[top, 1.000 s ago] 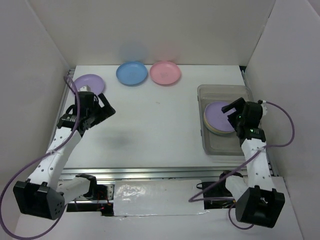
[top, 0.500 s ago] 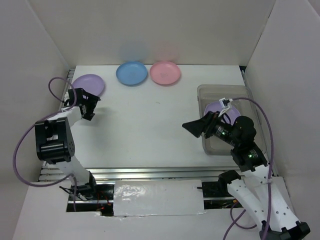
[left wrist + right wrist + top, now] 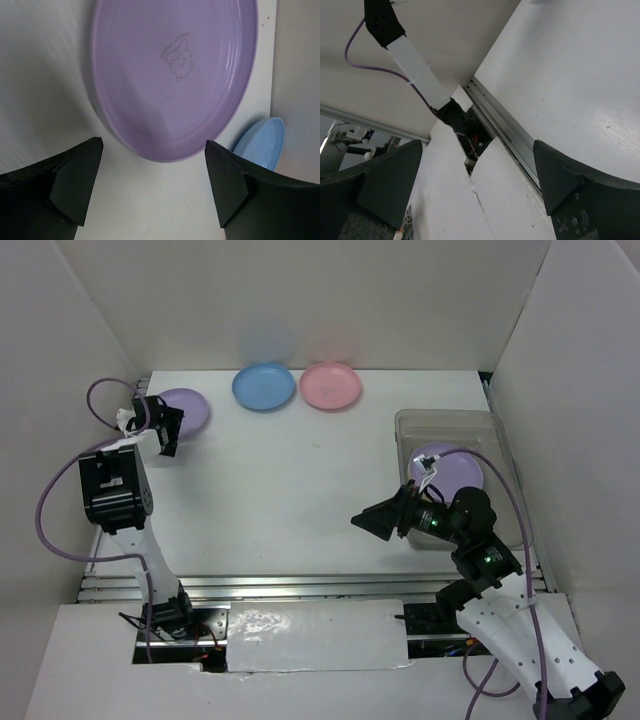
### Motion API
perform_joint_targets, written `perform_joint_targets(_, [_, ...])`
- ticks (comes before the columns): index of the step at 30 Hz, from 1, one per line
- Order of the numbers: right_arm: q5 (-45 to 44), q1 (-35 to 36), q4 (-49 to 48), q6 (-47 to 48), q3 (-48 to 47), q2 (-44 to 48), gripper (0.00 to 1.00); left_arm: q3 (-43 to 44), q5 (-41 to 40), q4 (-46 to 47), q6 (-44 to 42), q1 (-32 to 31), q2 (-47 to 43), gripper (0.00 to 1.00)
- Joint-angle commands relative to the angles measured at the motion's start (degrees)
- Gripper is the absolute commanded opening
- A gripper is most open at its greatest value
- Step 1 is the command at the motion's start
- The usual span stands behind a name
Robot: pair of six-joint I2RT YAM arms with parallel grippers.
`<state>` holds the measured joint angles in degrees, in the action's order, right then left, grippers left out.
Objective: Place the plates into the plastic bin on the countertop
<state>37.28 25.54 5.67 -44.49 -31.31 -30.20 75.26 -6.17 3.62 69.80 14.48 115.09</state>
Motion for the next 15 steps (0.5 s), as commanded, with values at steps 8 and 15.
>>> perform_joint_targets(8, [-2.03, 0.48, -2.08, 0.63, -1.56, -0.04, 1.0, 4.9, -6.57, -9.77, 2.88, 0.28, 5.32, 0.83])
perform_joint_targets(15, [-4.31, 0.21, 1.79, 1.33, -3.4, 2.33, 1.0, 9.2, -7.01, -14.25, 3.15, 0.9, 8.22, 0.37])
